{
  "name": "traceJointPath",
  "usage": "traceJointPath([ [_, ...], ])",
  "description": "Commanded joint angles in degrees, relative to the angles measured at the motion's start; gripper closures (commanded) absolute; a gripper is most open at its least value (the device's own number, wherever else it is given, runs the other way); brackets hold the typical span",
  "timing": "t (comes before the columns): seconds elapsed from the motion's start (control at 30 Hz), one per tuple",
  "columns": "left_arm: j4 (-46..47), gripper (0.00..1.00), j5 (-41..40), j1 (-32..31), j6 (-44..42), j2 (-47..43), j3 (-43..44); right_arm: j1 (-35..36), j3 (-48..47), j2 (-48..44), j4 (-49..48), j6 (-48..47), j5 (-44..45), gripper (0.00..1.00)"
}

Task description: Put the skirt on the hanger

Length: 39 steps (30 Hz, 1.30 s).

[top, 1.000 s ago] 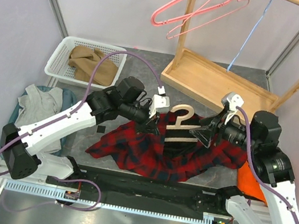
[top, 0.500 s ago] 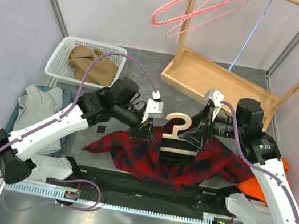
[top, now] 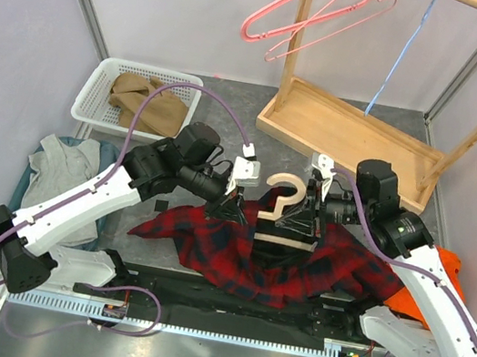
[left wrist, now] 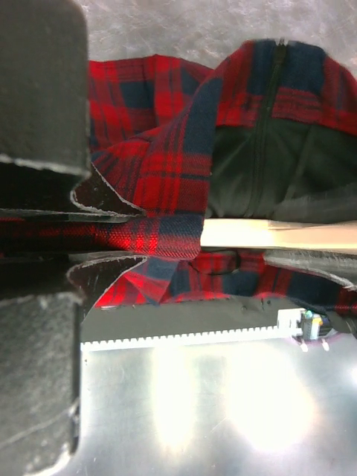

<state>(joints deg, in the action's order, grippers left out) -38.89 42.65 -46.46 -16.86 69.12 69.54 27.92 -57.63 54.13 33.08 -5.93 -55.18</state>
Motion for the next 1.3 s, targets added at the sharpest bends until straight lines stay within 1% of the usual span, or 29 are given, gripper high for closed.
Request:
traceJointPath([
  [0.0, 4.7, 0.98, -4.1, -0.3, -0.2, -1.7, 3.6, 0.4, 0.5, 0.2, -1.5, -0.2, 4.3, 0.98],
  [0.03, 4.7, 0.98, -6.2, -0.3, 1.1, -2.0, 3.2, 0.5, 0.4, -0.6, -1.5, 0.0, 6.9, 1.0],
  [0.07, 4.8, 0.92, -8.2, -0.3, 1.8, -2.6, 3.0, 0.5, 0.1, -1.1, -1.5, 0.0, 7.8, 1.0],
  [0.1, 4.9, 0.76, -12.8, -0.3, 2.6, -3.1, 2.1, 0.5, 0.1, -1.7, -1.4, -0.1, 8.4, 1.0],
  [0.13, 5.2, 0.71, -15.1, -0.3, 4.2, -3.6, 1.7, 0.5, -0.1, -3.1, -1.6, 0.0, 8.6, 1.0],
  [0.17, 5.4, 0.69, -17.1, -0.3, 4.8, -4.7, 1.3, 0.4, -0.5, -3.8, -1.6, -0.1, 8.4, 1.0],
  [0.2, 5.8, 0.61, -20.0, -0.3, 5.3, -5.1, 0.1, 0.5, -0.7, -4.5, -1.8, -0.1, 8.1, 1.0],
  [0.23, 6.5, 0.57, -21.3, -0.3, 6.2, -5.7, -0.5, 0.4, -1.0, -5.5, -1.9, 0.0, 8.0, 1.0],
  [0.3, 6.7, 0.53, -24.5, -0.3, 6.5, -7.2, -2.2, 0.4, -2.3, -6.5, -1.6, 0.0, 7.7, 1.0],
  [0.4, 6.7, 0.51, -28.8, -0.2, 6.9, -9.0, -3.6, 0.5, -3.6, -8.0, -1.2, -0.2, 7.9, 1.0],
  [0.53, 6.9, 0.49, -31.6, -0.2, 6.8, -10.7, -3.7, 0.4, -5.0, -8.3, -1.1, -0.1, 7.7, 1.0],
  [0.57, 7.1, 0.48, -33.4, -0.2, 6.8, -11.0, -3.6, 0.4, -5.5, -8.2, -1.0, -0.2, 7.7, 1.0],
  [0.67, 7.0, 0.37, -36.6, -0.2, 6.5, -12.2, -2.7, 0.4, -6.7, -7.8, -0.9, -0.6, 7.8, 1.0],
  [0.7, 6.9, 0.31, -36.4, -0.2, 5.9, -12.5, -2.3, 0.4, -7.1, -7.5, -0.9, -0.7, 7.7, 1.0],
  [0.77, 7.1, 0.26, -34.1, -0.2, 5.1, -13.1, -0.7, 0.4, -8.5, -6.8, -0.9, -1.3, 7.5, 1.0],
  [0.83, 7.0, 0.17, -31.1, -0.2, 3.4, -13.2, 2.5, 0.4, -10.0, -5.4, -0.8, -1.6, 7.1, 1.0],
  [0.87, 6.7, 0.13, -26.5, -0.3, 2.5, -12.9, 4.9, 0.4, -10.5, -4.8, -0.8, -2.0, 6.8, 1.0],
  [0.9, 6.3, 0.13, -24.2, -0.3, 1.0, -12.5, 6.1, 0.4, -10.9, -3.6, -0.9, -2.8, 6.2, 1.0],
  [0.97, 6.2, 0.12, -19.5, -0.2, 0.4, -11.1, 9.5, 0.4, -12.3, -2.2, -0.9, -3.3, 5.1, 1.0],
  [1.07, 6.5, 0.12, -15.2, -0.3, -0.7, -9.9, 12.1, 0.4, -13.7, 0.3, -0.7, -4.3, 2.6, 1.0],
  [1.13, 7.0, 0.12, -14.6, -0.2, -1.2, -8.8, 13.1, 0.5, -14.5, 1.3, -0.7, -5.0, 1.7, 1.0],
  [1.17, 7.0, 0.13, -12.7, -0.2, -1.4, -8.2, 13.9, 0.4, -14.8, 1.7, -0.7, -5.1, 1.0, 1.0],
  [1.23, 6.5, 0.15, -9.3, -0.2, -2.0, -7.1, 14.1, 0.3, -15.3, 2.3, -0.6, -5.6, -0.2, 1.0],
  [1.27, 6.4, 0.19, -5.0, -0.2, -2.1, -6.6, 14.0, 0.5, -15.4, 2.5, -0.7, -5.6, -1.2, 1.0],
])
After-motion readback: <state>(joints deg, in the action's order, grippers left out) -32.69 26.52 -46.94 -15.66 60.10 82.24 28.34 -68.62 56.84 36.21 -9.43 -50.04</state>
